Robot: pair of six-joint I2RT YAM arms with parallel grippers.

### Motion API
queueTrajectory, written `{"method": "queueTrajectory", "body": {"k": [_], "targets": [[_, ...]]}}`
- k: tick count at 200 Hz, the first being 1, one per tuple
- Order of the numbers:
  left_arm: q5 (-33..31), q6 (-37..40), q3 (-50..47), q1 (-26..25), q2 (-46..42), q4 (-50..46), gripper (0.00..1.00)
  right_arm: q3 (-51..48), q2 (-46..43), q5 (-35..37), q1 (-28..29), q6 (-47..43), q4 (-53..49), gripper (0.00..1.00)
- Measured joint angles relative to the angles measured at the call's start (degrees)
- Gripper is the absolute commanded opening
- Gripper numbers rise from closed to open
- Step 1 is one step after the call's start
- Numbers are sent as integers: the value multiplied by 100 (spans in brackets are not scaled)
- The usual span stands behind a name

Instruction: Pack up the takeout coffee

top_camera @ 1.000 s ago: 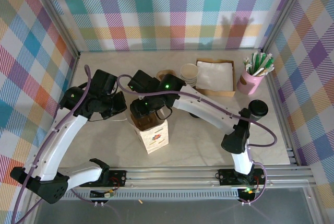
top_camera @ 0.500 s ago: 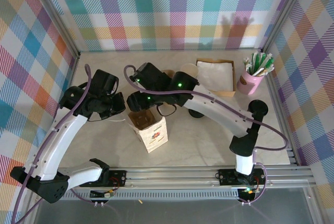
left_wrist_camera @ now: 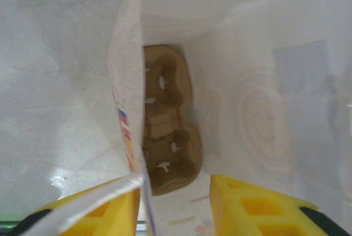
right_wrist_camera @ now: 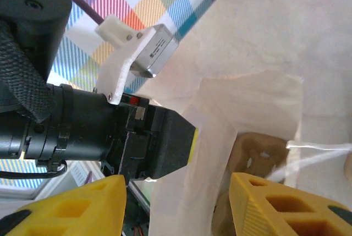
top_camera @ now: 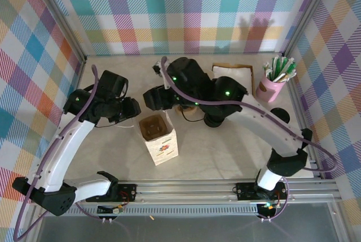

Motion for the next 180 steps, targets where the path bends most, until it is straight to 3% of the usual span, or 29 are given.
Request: {"method": "queueTrajectory", "body": {"k": [61,115,180], "targets": [[136,-48,275,2,-66,-26,47,-310,-765,549,0,-133,251,52],[144,-50,116,0,-343,-175,45,-1226,-1471,940,0,-138,214,51],[129,-52,111,0,-391,-321,40,-1290,-1600,1231,0,-140,13,52]]}}
